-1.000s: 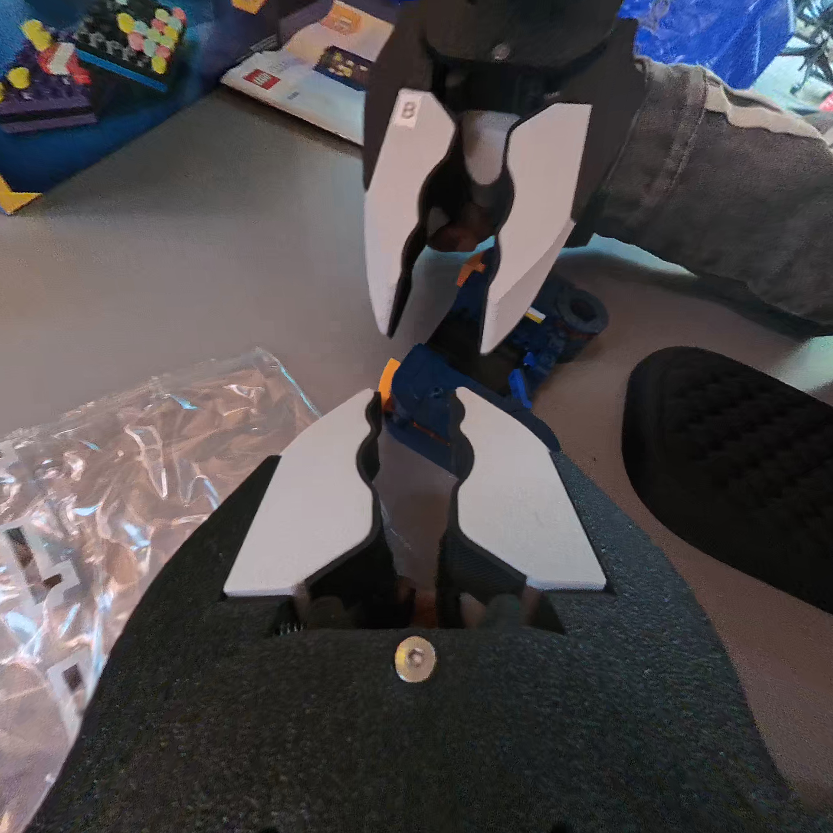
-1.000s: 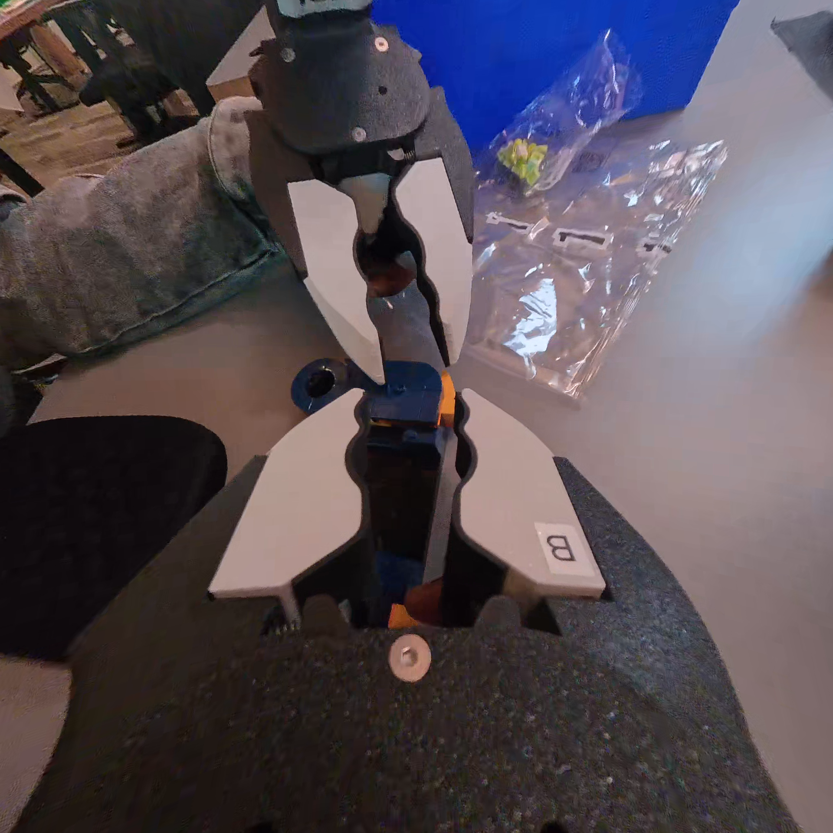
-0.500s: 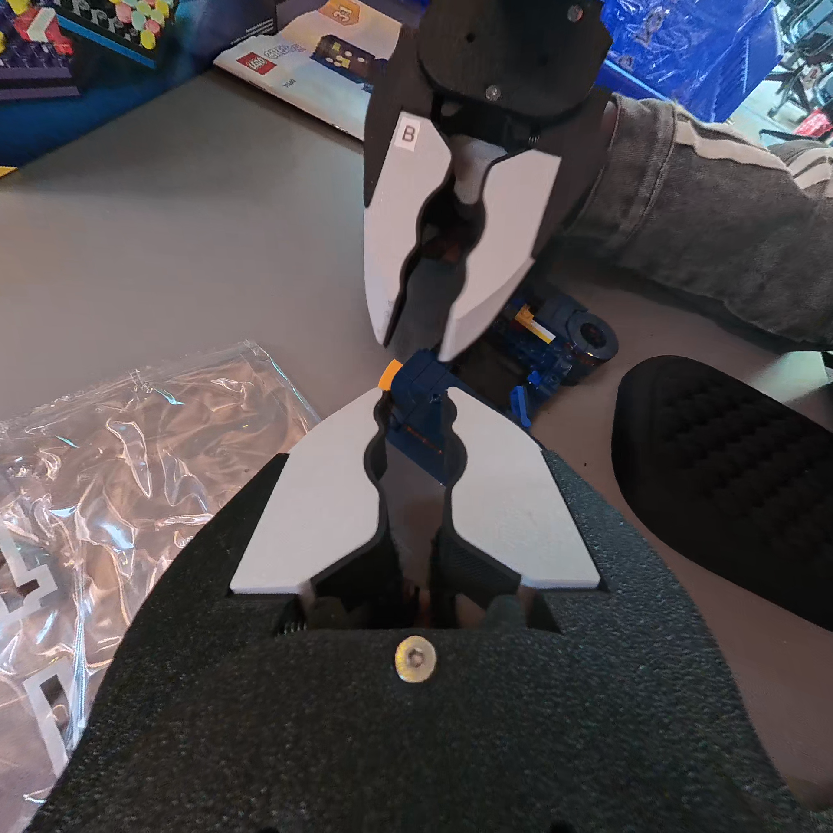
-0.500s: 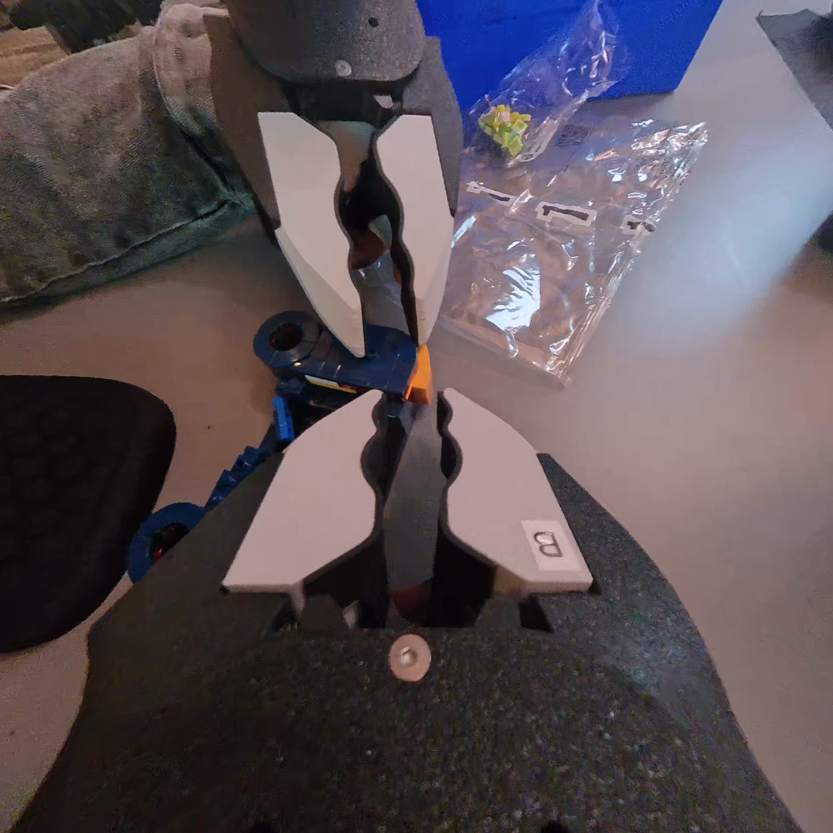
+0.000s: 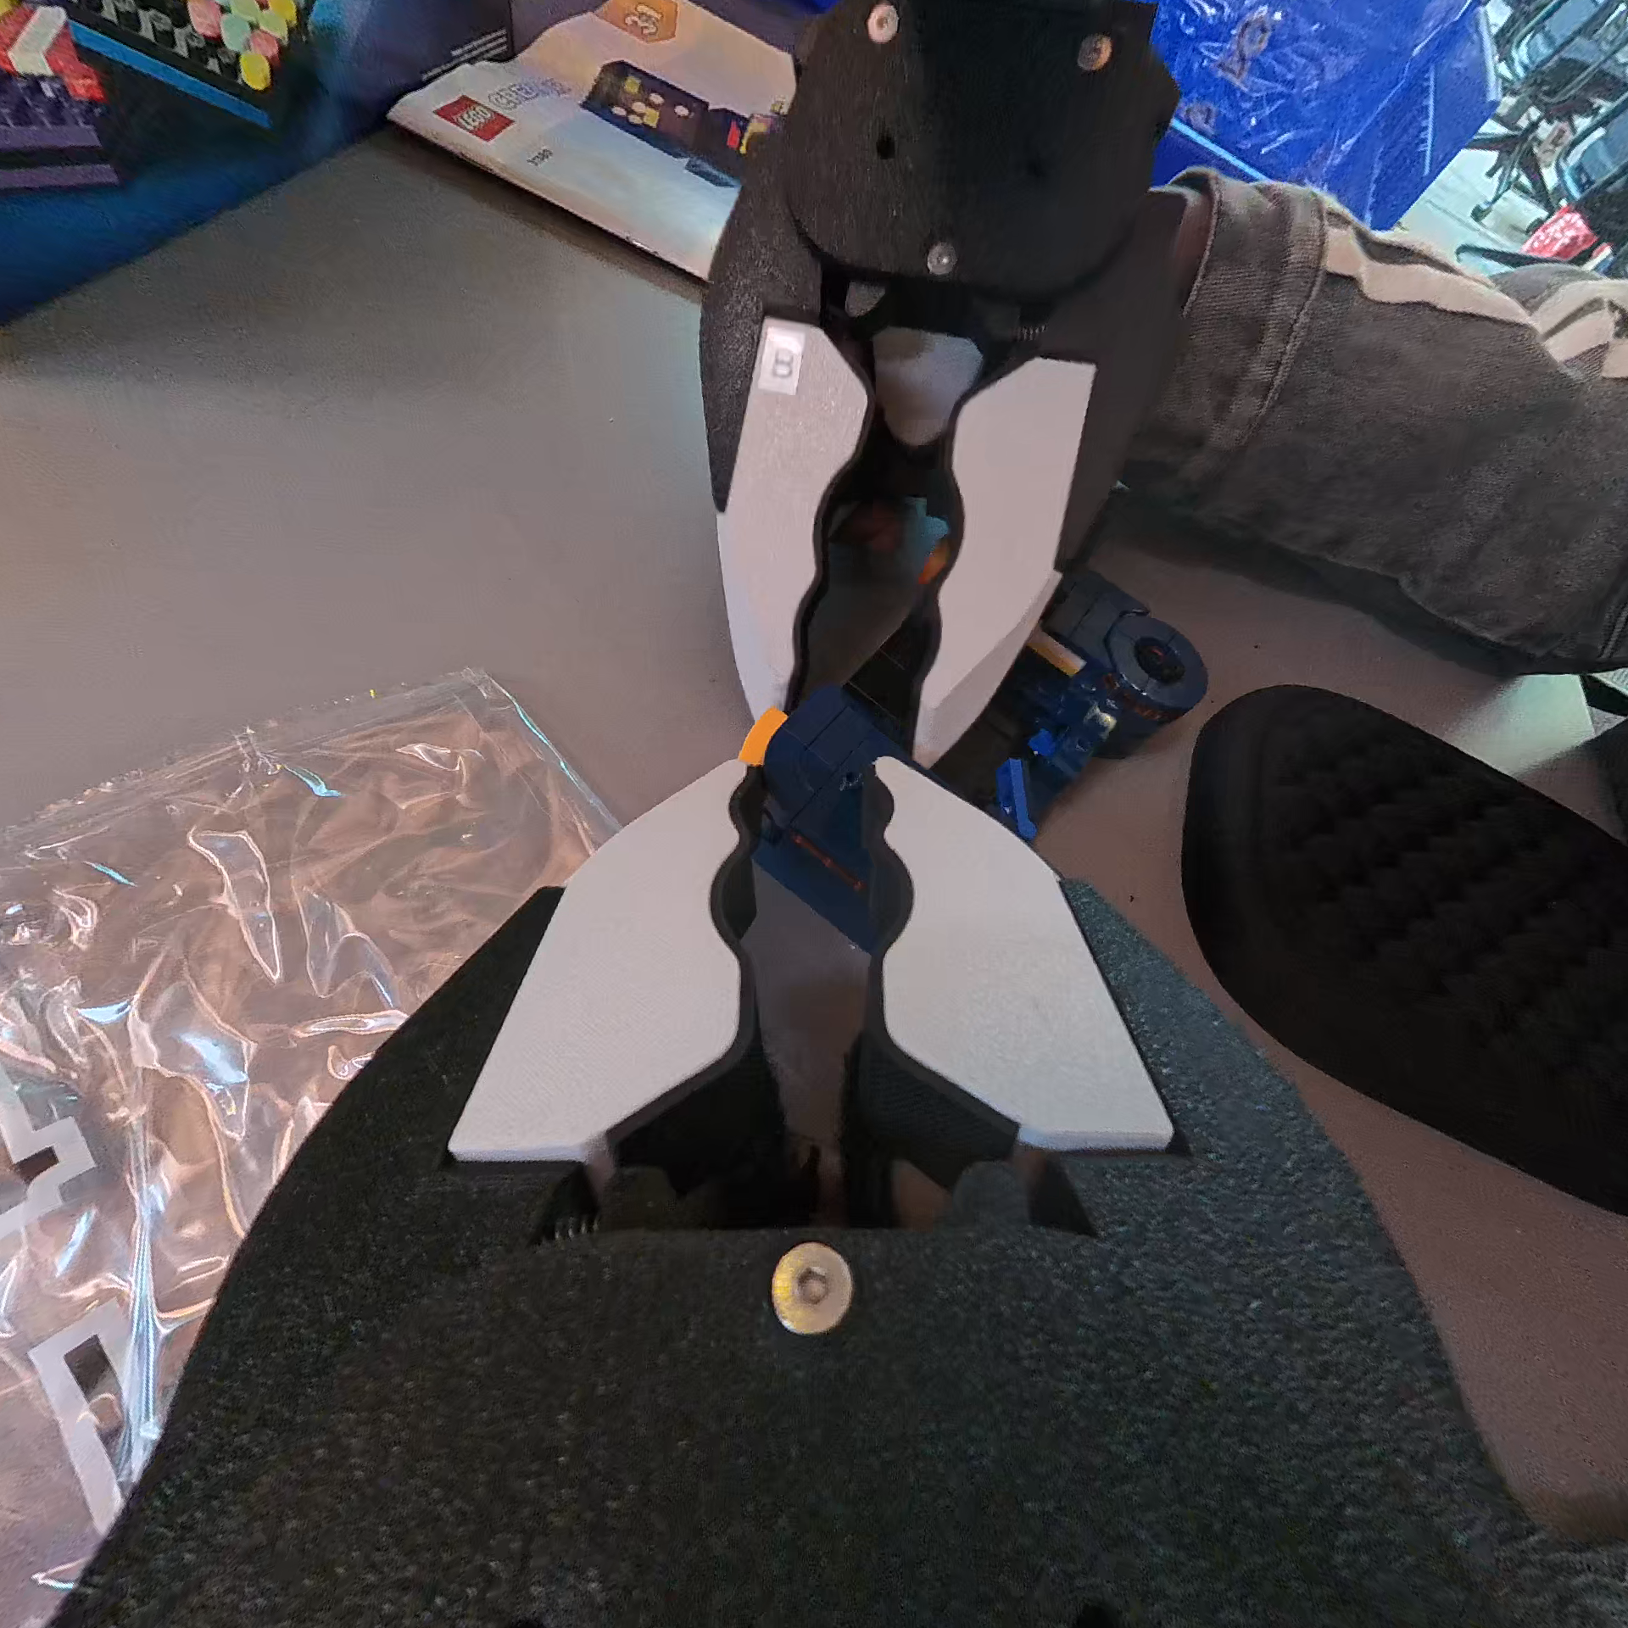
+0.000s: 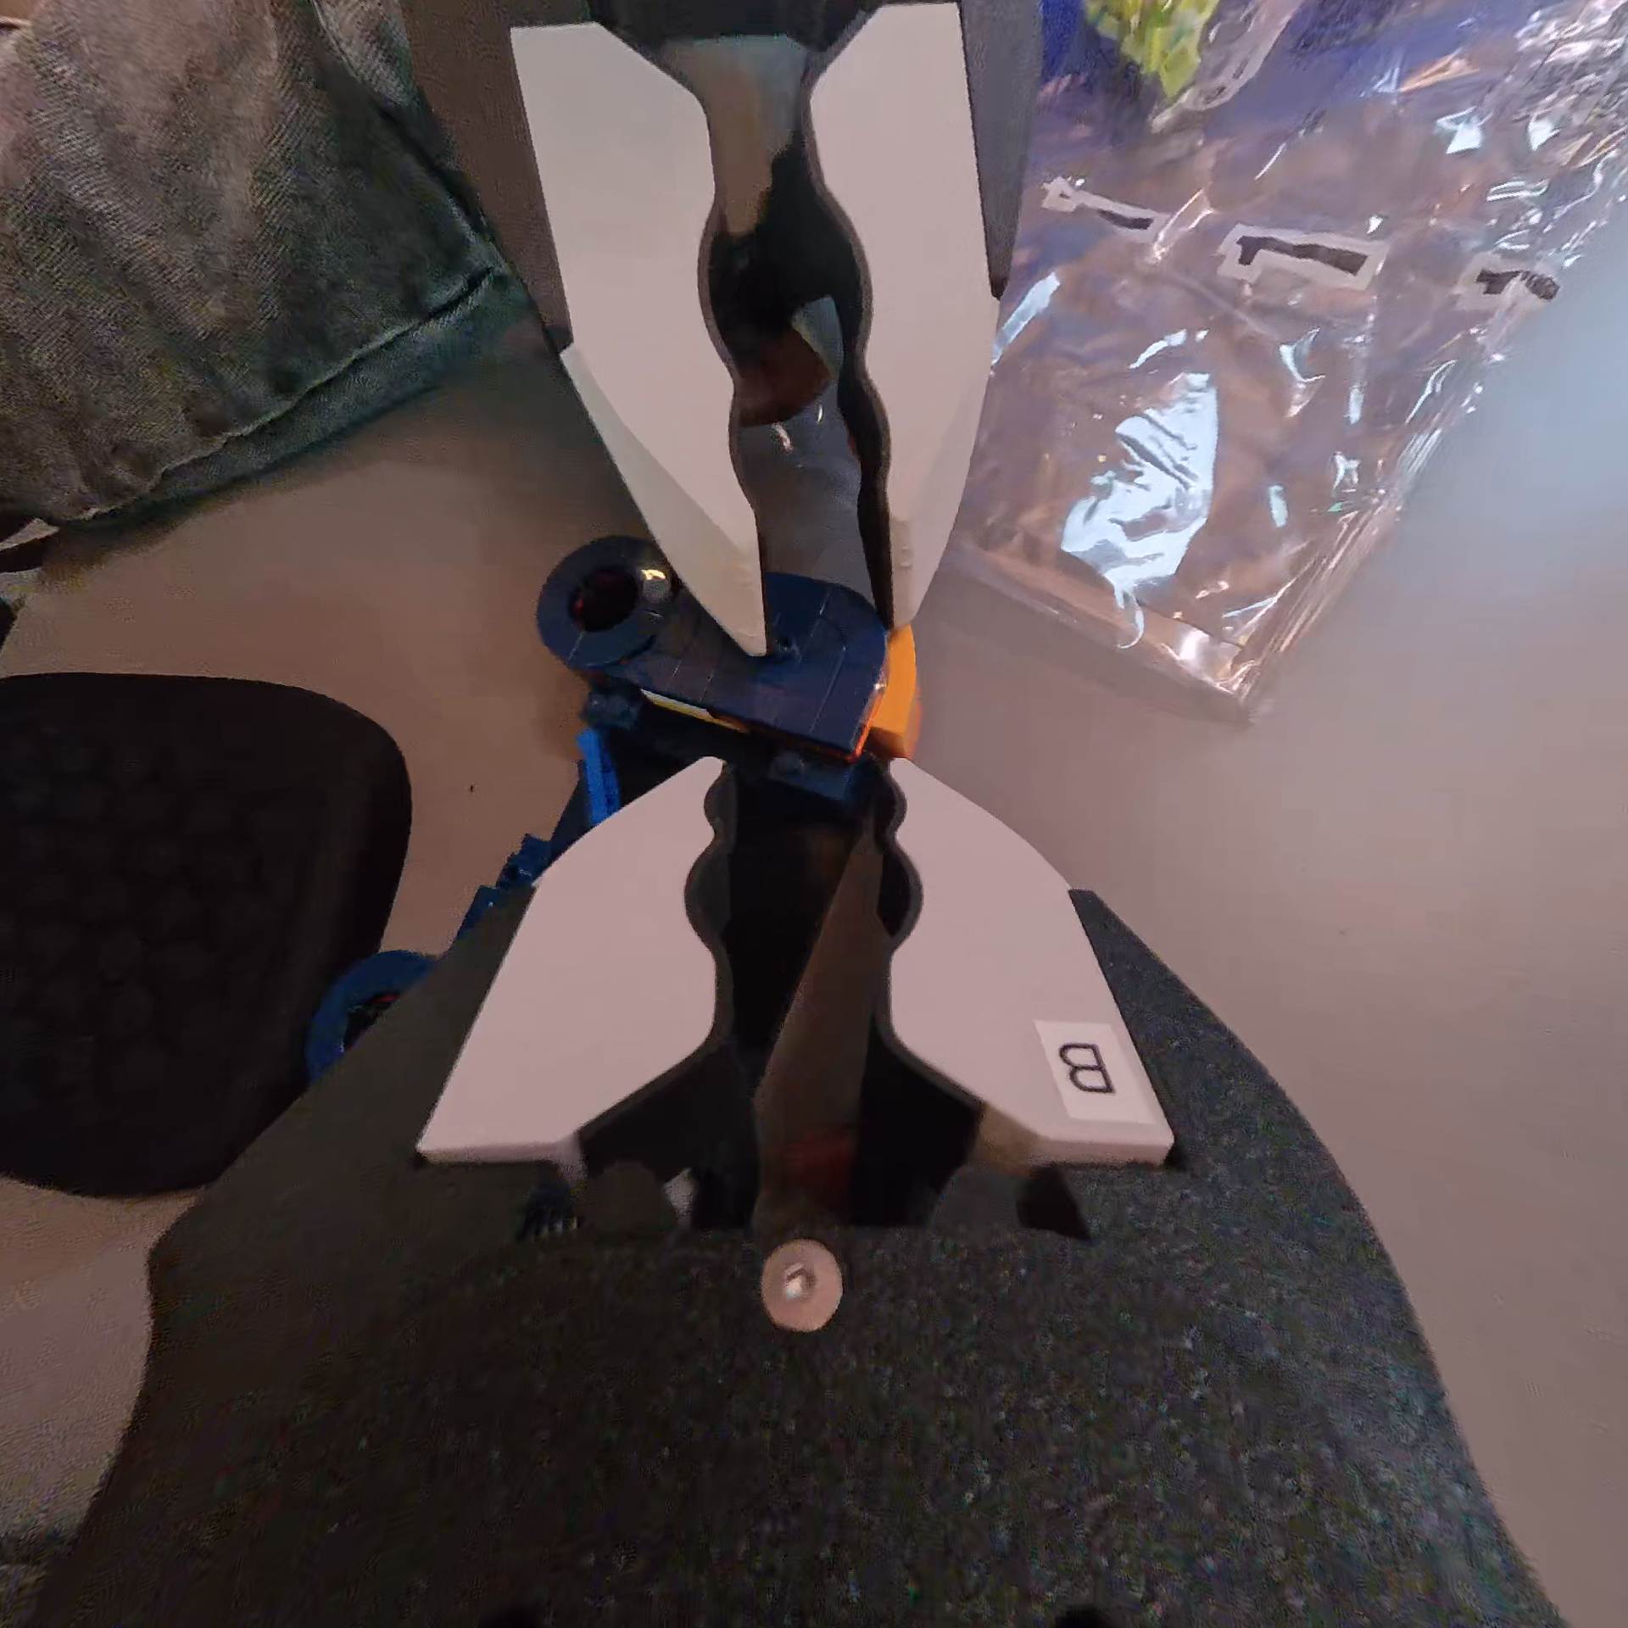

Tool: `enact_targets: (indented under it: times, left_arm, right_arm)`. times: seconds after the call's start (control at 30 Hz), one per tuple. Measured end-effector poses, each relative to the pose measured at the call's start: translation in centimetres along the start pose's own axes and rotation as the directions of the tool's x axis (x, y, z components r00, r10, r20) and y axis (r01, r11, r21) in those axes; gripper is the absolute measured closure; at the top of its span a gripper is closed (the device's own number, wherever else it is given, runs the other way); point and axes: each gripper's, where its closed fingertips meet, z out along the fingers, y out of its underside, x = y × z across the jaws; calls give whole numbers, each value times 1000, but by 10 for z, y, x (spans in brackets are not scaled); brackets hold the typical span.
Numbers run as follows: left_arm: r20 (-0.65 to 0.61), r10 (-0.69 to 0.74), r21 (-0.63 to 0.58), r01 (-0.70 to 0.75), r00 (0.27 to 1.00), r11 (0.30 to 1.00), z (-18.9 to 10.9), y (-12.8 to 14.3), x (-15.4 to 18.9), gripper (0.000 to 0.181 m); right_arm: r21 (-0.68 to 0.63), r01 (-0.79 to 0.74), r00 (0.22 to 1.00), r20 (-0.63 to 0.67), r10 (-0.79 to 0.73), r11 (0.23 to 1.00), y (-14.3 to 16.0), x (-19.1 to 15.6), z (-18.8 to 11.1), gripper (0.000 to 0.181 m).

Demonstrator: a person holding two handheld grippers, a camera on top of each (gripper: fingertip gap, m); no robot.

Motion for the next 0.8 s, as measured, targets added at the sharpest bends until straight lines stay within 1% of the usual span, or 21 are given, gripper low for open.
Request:
enact_targets:
  times: [0.03, 0.07, 0.1, 0.13, 0.17, 0.2, 0.23, 0.27, 0.3, 0.33, 0.37, 0.4, 0.43, 0.5, 0.57, 0.6, 0.67, 0.7, 0.77, 0.8]
  left_arm:
    - [11, 14, 1, -14, 1000, 1000, 1, -1, -1, 155]
    - [27, 30, 12, -31, 999, 999, 3, -5, -2, 143]
    - [31, 46, 30, -47, 998, 998, 5, -9, -1, 138]
    - [39, 54, 26, -55, 998, 998, 8, -10, 0, 141]
    - [71, 62, -12, -62, 996, 998, 10, -5, -4, 147]
    - [111, 81, -19, -80, 991, 997, 8, -5, -9, 155]
    - [106, 85, -17, -84, 991, 996, 7, -4, -8, 156]
    - [90, 64, -13, -63, 994, 998, 5, -3, -7, 158]
    - [78, 42, -8, -41, 996, 999, 5, -2, -7, 160]
    - [71, 26, -5, -26, 997, 1000, 5, -3, -7, 161]
    - [71, 19, -3, -19, 997, 1000, 5, -3, -8, 161]
    - [79, 15, -5, -14, 997, 1000, 4, -2, -10, 160]
    - [79, 11, -4, -11, 997, 1000, 4, -3, -10, 161]
    - [94, 10, 12, -11, 995, 1000, 2, -6, -12, 164]
    - [107, 3, 46, -8, 994, 999, -4, -14, -12, 160]
    - [114, 13, 36, -18, 993, 999, -9, -15, -10, 161]
    - [185, 61, -25, -58, 981, 998, -15, -8, -17, 164]
    - [194, 81, -49, -73, 978, 996, -16, -4, -18, 165]
    - [170, 67, -58, -58, 983, 997, -12, 1, -17, 165]
    - [150, 50, -39, -45, 987, 998, -10, -1, -16, 165]
  right_arm:
    - [-12, 6, 1000, -15, -6, 1000, -1, 1, 0, 157]
    - [-21, 39, 998, -50, -40, 999, -3, 4, 0, 163]
    - [-43, 82, 992, -91, -85, 996, -3, 7, -1, 163]
    - [-69, 112, 985, -126, -120, 991, -3, 10, -1, 164]
    - [-96, 138, 976, -157, -152, 986, -3, 12, -2, 164]
    - [-131, 170, 960, -200, -194, 977, -2, 17, -4, 175]
    - [-213, 199, 915, -309, -259, 957, 3, 33, -10, 181]
    - [-275, 230, 876, -359, -322, 933, 7, 41, -15, 181]
    - [-271, 266, 871, -343, -351, 925, 5, 37, -14, 181]
    - [-191, 279, 889, -319, -329, 941, -4, 29, -11, 181]
    - [-87, 246, 923, -283, -261, 965, -15, 21, -10, 181]
    - [-12, 179, 958, -225, -177, 984, -24, 13, -9, 181]
    - [14, 108, 977, -185, -104, 994, -27, 9, -9, 171]
    - [-31, 30, 986, -166, -35, 999, -23, 7, -9, 168]
    - [-106, -42, 973, -229, 16, 993, -16, 14, -9, 158]
    - [-111, -59, 974, -225, 33, 992, -17, 12, -7, 155]
    - [-104, -78, 969, -244, 51, 991, -22, 12, -3, 155]
    - [-128, -80, 968, -247, 46, 989, -20, 11, 0, 156]
    - [-187, -87, 968, -246, 39, 979, -12, 10, 6, 155]
    - [-181, -88, 971, -233, 45, 980, -13, 8, 8, 161]
